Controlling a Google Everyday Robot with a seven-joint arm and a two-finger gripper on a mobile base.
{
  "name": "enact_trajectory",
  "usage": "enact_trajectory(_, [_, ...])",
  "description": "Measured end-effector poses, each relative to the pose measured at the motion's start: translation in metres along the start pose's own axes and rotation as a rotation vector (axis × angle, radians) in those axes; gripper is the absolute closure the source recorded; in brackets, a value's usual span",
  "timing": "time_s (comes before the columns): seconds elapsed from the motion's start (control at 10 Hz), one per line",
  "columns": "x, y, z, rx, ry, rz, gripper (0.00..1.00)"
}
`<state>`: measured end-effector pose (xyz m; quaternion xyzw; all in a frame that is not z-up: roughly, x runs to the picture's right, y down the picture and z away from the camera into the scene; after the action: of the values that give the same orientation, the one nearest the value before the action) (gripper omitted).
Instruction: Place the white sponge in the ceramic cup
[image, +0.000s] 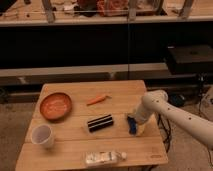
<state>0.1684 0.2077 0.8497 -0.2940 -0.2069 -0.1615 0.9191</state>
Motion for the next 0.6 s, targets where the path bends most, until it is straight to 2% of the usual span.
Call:
enact_trajectory(0.2, [-0.006, 0.005, -0.016, 0.014, 0.015, -0.026, 0.74])
enact_trajectory(0.4, [-0.019, 0.01, -0.05, 0.025, 0.031, -0.065, 0.94])
enact_trajectory(0.5, [-0.027, 0.011, -0.064, 0.025, 0.04, -0.092, 0.99])
enact_trajectory(0.6, [-0.035, 0.01, -0.071, 0.023, 0.045, -0.115, 1.0])
